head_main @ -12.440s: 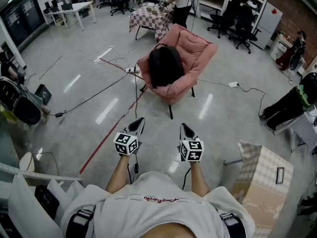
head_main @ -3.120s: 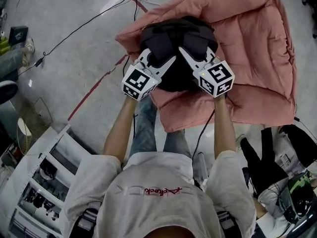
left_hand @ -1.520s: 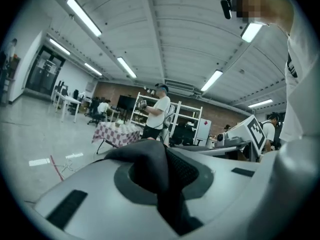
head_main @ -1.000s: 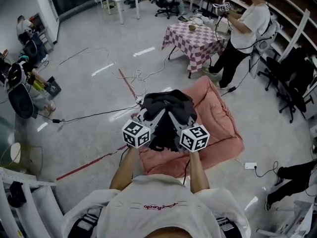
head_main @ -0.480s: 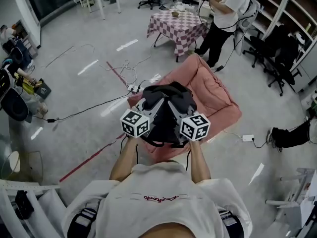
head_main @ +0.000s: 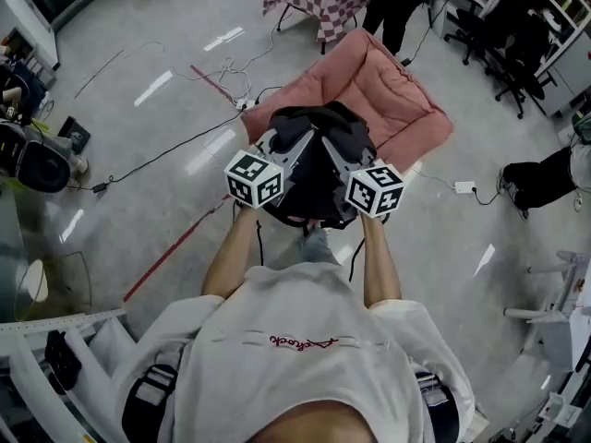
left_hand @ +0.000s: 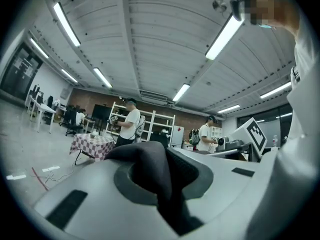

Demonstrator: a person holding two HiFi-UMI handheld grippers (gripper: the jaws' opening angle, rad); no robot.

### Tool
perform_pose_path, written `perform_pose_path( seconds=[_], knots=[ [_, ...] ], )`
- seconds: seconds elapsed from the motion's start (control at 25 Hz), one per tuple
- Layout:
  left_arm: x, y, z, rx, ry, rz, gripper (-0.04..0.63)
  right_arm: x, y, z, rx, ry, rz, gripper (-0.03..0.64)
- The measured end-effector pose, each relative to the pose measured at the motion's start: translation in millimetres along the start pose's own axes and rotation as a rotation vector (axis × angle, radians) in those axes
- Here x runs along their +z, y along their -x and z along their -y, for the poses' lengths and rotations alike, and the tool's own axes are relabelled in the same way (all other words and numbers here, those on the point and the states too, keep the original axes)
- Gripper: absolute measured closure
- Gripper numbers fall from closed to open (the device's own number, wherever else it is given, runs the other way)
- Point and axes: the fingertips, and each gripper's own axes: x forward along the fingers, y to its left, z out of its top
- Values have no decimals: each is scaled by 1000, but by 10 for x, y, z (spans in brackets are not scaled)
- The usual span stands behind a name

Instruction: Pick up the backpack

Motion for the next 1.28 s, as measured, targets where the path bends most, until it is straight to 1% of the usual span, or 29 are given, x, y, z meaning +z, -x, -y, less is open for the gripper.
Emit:
perform_pose_path(
  seconds=[0.16, 0.28, 0.44, 0.64, 0.96, 1.28],
  knots=[
    [-186, 246, 177, -10, 31, -27, 540, -270, 199, -220, -17, -24, -30, 568],
    [-324, 290, 335, -24, 51, -46, 540, -417, 375, -240, -32, -38, -49, 568],
    [-467, 351, 519, -36, 56, -63, 540, -579, 557, -268, -44, -50, -64, 568],
    [-433, 307, 633, -45, 55, -52, 540, -566, 682, -255, -43, -44, -56, 568],
    [-493, 370, 700, -47, 40, -63, 540, -636, 722, -274, -47, -35, -48, 568],
    [-510, 322, 726, -51, 34, -68, 540, -655, 750, -230, -57, -23, -52, 568]
  ],
)
